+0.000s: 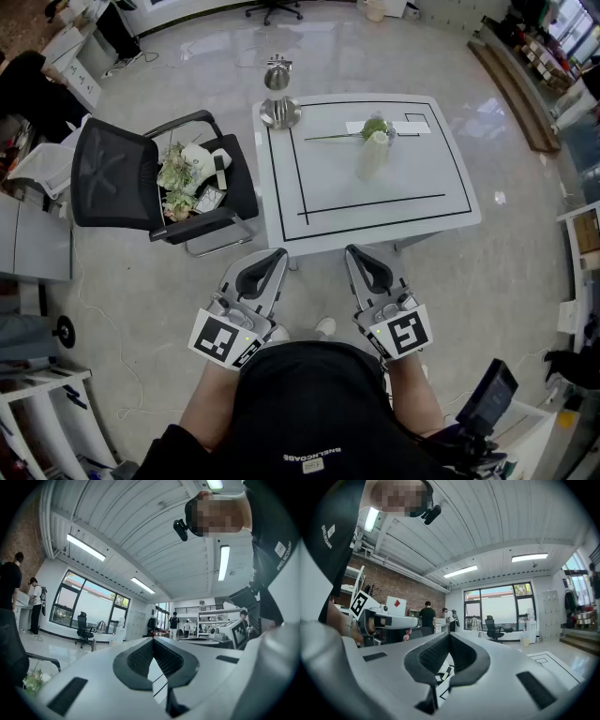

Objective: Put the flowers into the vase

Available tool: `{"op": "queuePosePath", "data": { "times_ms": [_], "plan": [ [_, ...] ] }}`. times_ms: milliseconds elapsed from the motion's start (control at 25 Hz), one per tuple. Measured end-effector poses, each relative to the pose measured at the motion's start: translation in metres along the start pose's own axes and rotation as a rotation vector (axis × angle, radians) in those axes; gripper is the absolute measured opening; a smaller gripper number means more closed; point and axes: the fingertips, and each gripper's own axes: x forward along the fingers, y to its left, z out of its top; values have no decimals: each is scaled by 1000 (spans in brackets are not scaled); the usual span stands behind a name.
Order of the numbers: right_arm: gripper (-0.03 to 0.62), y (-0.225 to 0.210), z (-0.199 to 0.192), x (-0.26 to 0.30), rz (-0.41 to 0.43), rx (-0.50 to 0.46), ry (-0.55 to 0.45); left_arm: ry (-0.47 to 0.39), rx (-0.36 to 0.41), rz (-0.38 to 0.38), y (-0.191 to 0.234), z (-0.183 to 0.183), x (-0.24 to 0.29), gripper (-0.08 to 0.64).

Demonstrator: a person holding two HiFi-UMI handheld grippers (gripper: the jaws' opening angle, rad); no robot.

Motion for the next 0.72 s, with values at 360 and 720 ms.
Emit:
{"op": "queuePosePath", "data": {
  "times_ms": [360, 720],
  "plan": [
    [9, -11, -2, -14, -12, -21, -3, 10, -7, -14, -12, -5, 10, 5],
    [9, -31, 1, -35, -17, 4, -30, 29, -12, -15, -29, -10, 27, 5]
  ]
}}
